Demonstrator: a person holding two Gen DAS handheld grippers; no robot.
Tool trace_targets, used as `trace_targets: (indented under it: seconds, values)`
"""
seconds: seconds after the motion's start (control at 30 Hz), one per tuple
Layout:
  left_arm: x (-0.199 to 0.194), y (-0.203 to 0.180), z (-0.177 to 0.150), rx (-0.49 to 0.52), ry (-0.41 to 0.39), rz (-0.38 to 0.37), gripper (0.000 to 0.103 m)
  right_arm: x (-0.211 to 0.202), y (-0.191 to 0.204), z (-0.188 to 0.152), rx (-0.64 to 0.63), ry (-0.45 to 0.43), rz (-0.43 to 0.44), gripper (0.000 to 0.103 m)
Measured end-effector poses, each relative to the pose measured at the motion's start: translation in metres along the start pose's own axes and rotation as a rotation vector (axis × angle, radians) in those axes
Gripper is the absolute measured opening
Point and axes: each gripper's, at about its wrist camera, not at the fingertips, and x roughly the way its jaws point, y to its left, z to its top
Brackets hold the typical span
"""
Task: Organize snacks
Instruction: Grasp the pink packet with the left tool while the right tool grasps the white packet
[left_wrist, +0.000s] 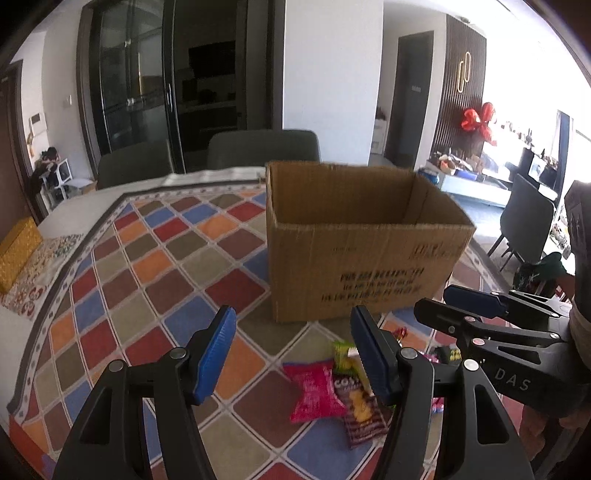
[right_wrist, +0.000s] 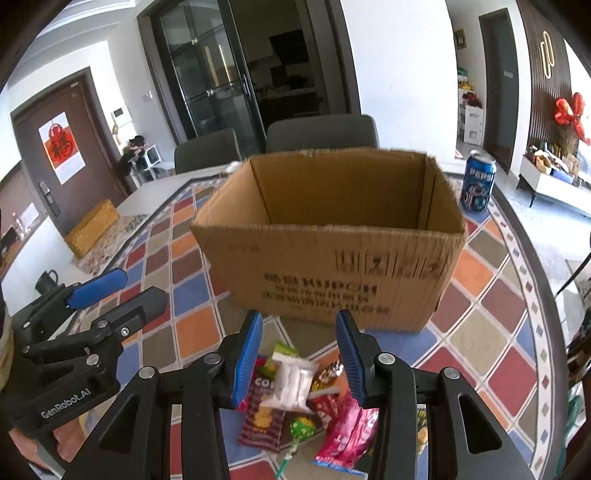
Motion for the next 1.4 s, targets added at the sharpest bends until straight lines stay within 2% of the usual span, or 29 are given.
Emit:
trace_targets:
  seconds: [0.53,0.9,1.07,1.4]
  values:
    - [0.042,0.001,-0.047,-0.010,0.148,-0.033,0.063,0.039,0.002,-0.036,0.016,0.124,0.025,0.042]
    - [0.071,0.001,-0.058,-0.014,0.224,-0.055,0.062,0.068,-0.003,-0.051,0.058,0.206,0.053,0.042]
    - [0.082,0.000,-0.059,-0.011,0.247,-0.074,0.056,0.078,-0.007,-0.054,0.074,0.228,0.057,0.040]
    - [0.102,0.003,-0.057,-0.044,0.299,-0.111,0.051,0.095,-0.010,-0.052,0.090,0.268,0.063,0.038]
